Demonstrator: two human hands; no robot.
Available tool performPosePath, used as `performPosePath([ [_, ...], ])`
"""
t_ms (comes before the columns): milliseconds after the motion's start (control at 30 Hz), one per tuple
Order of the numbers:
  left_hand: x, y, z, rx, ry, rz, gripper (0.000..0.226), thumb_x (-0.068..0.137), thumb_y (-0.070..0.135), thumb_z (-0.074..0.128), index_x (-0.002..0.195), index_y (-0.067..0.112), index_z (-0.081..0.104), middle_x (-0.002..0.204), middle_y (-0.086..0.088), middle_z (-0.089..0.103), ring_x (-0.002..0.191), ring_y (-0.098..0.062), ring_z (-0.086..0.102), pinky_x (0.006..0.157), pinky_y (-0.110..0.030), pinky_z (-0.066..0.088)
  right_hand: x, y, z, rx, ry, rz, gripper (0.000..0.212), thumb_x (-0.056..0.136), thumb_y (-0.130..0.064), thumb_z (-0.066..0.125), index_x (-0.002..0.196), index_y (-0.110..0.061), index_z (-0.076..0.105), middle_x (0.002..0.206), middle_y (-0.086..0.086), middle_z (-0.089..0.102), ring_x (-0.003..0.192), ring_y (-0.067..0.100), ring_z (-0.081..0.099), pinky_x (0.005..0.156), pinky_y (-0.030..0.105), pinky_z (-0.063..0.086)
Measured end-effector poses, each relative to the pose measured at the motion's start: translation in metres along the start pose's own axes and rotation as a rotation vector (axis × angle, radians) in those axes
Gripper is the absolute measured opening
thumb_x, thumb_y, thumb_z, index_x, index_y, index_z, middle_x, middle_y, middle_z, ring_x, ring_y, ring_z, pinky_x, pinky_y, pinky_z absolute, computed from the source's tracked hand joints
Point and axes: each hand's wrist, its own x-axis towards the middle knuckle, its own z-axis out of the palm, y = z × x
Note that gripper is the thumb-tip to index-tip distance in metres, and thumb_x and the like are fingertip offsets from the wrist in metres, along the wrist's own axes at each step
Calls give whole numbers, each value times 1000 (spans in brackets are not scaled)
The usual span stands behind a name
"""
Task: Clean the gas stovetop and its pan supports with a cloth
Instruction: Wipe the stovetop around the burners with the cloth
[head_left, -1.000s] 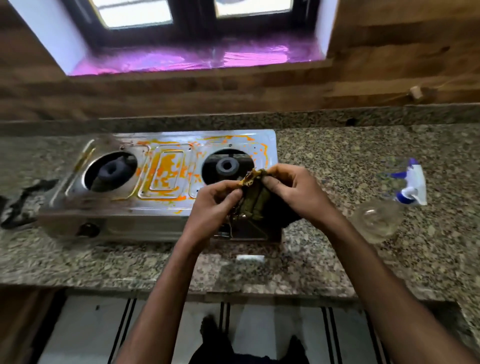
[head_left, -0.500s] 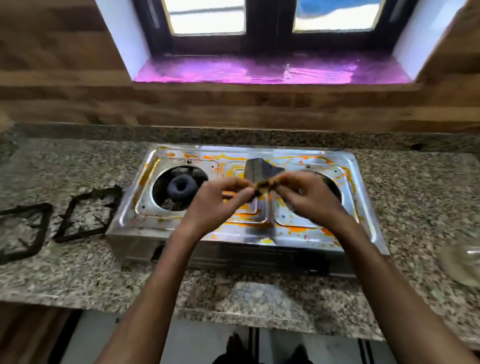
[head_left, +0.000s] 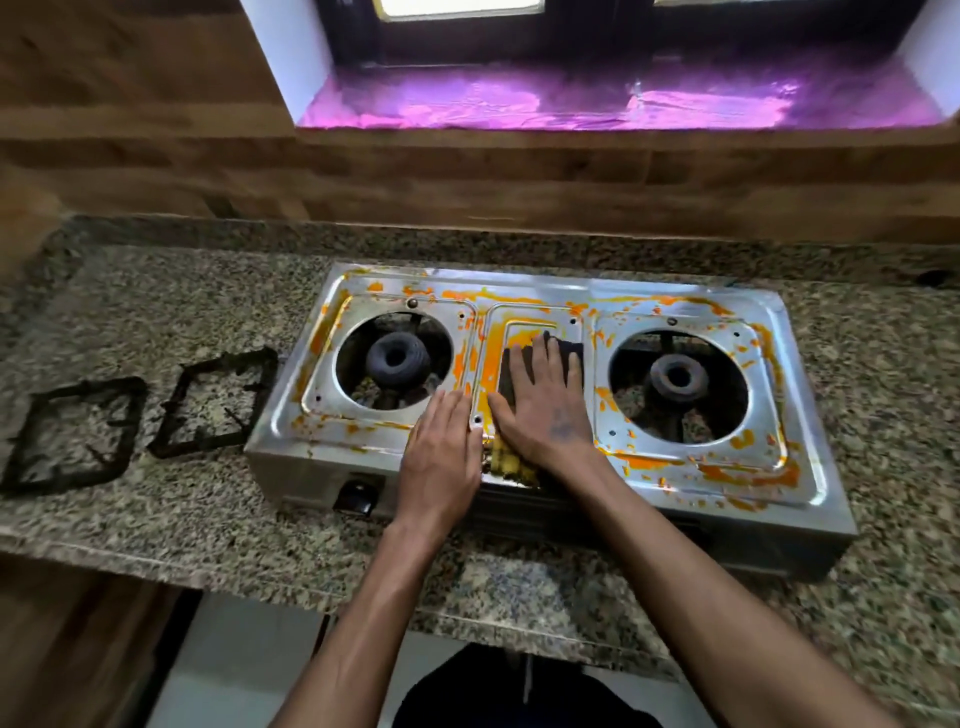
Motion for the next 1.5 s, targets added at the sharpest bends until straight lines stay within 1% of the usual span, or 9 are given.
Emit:
performPosePath([
  [167, 19, -10, -5, -2, -30, 44, 55, 99, 35, 27, 143, 7, 45, 152, -9, 41, 147, -22, 25, 120, -38, 23, -22, 25, -1, -33, -9, -288, 74, 94, -62, 9, 160, -28, 15, 168, 3, 1, 155, 20, -4, 125, 44, -4],
  [433, 28, -17, 1, 3, -63, 133, 51, 99, 27, 37, 145, 5, 42, 153, -12, 40, 144, -24, 32, 120, -34, 18, 60, 17, -5, -23, 131, 204, 65, 102, -52, 30, 159, -24, 19, 167, 14, 6, 154, 31, 2, 124, 48, -4],
  [567, 29, -21, 1, -31, -44, 146, 52, 95, 23, 37, 143, 3, 44, 150, -15, 43, 141, -26, 36, 120, -39, 25, 44, 6, -6, -65, 12, -229, 64, 100, -55, 21, 158, -27, 25, 167, 7, 10, 155, 24, 4, 123, 41, -1],
  [633, 28, -21, 1, -11, -70, 149, 55, 94, 23, 36, 145, 3, 41, 152, -15, 39, 143, -26, 33, 119, -40, 25, 35, 23, -11, -60, -17, -305, 63, 98, -57, 19, 157, -34, 24, 166, 2, 8, 154, 19, 3, 123, 37, -4],
  [867, 29, -20, 3, 29, -85, 145, 59, 90, 24, 36, 146, 3, 39, 154, -15, 37, 143, -27, 32, 119, -41, 25, 105, 13, -12, -57, 139, 171, 61, 101, -52, 29, 158, -30, 24, 167, 11, 9, 154, 29, 5, 123, 46, -3],
  [1067, 28, -18, 1, -4, -81, 130, 60, 89, 21, 37, 147, 4, 37, 153, -14, 37, 143, -27, 32, 119, -40, 25, 67, 30, -14, -109, -31, -375, 60, 100, -55, 20, 157, -36, 22, 167, 2, 10, 155, 20, 4, 124, 39, -1],
  [1267, 28, -17, 0, -7, -106, 108, 58, 90, 18, 40, 147, 4, 37, 154, -14, 37, 143, -26, 32, 119, -40, 25, 114, 22, -19, -75, 114, 111, 62, 99, -53, 23, 157, -31, 23, 167, 11, 12, 154, 30, 9, 123, 47, 2],
  [1433, 28, -17, -2, -20, -79, 104, 61, 87, 18, 36, 146, 2, 39, 154, -15, 37, 143, -26, 33, 119, -39, 26, 60, -2, -6, -83, 16, -270, 61, 100, -53, 20, 156, -31, 29, 166, 6, 18, 154, 25, 12, 123, 45, 7],
  [1500, 27, -18, -4, -25, -77, 110, 61, 88, 18, 35, 147, 2, 37, 155, -15, 35, 144, -25, 31, 120, -37, 25, 25, 18, -8, -66, -2, -259, 60, 100, -55, 19, 157, -35, 26, 167, 0, 15, 155, 20, 8, 125, 41, 5],
])
